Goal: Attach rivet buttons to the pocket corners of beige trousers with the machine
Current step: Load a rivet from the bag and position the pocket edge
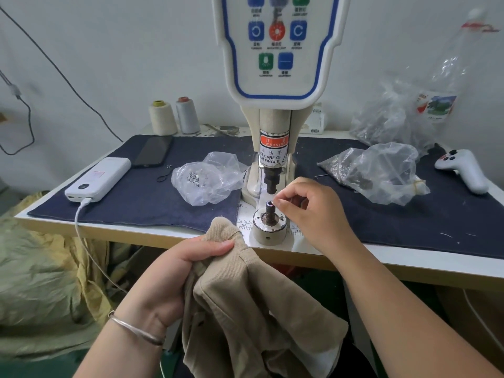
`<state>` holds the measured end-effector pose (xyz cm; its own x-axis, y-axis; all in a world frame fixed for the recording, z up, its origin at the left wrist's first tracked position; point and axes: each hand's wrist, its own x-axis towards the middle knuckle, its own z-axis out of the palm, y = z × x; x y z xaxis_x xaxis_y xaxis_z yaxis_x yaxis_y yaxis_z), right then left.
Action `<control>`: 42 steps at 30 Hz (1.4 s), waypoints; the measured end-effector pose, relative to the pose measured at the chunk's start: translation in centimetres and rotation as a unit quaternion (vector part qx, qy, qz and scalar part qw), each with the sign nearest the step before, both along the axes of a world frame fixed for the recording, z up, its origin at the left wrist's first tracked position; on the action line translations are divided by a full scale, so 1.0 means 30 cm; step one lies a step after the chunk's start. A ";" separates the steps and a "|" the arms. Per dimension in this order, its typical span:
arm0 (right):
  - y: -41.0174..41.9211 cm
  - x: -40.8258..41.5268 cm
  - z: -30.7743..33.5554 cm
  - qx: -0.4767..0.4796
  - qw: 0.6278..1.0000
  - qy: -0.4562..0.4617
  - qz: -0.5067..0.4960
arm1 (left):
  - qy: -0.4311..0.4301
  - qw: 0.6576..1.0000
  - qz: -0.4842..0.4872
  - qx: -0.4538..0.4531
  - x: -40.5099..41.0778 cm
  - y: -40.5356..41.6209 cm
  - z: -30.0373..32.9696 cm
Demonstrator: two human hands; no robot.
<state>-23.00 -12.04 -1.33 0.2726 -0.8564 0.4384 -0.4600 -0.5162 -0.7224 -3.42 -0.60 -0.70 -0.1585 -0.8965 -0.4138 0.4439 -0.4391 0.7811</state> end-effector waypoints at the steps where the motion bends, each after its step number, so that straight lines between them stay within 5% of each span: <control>1: -0.003 0.001 -0.001 -0.002 1.000 0.006 -0.003 | 0.001 1.000 0.000 0.001 0.000 -0.001 0.000; 29: -0.035 0.009 0.020 0.015 1.000 0.016 -0.003 | 0.003 1.000 0.015 0.001 0.004 0.001 -0.005; 35: 0.041 -0.061 0.037 0.029 0.987 -0.153 -0.040 | -0.007 1.000 0.001 -0.012 0.009 0.008 0.002; 38: 0.135 -0.099 0.041 0.075 0.973 -0.217 0.013 | -0.025 0.998 -0.032 -0.045 0.010 0.016 0.014; 42: 0.236 -0.120 0.033 0.193 0.940 -0.156 0.236 | -0.066 0.988 -0.108 -0.087 -0.021 0.031 0.054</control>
<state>-26.59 -4.96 -0.35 0.5715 -0.7840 0.2422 0.0189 -0.2824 -0.9591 -4.05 0.32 0.92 -0.3089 -0.9068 -0.2870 0.2433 -0.3670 0.8978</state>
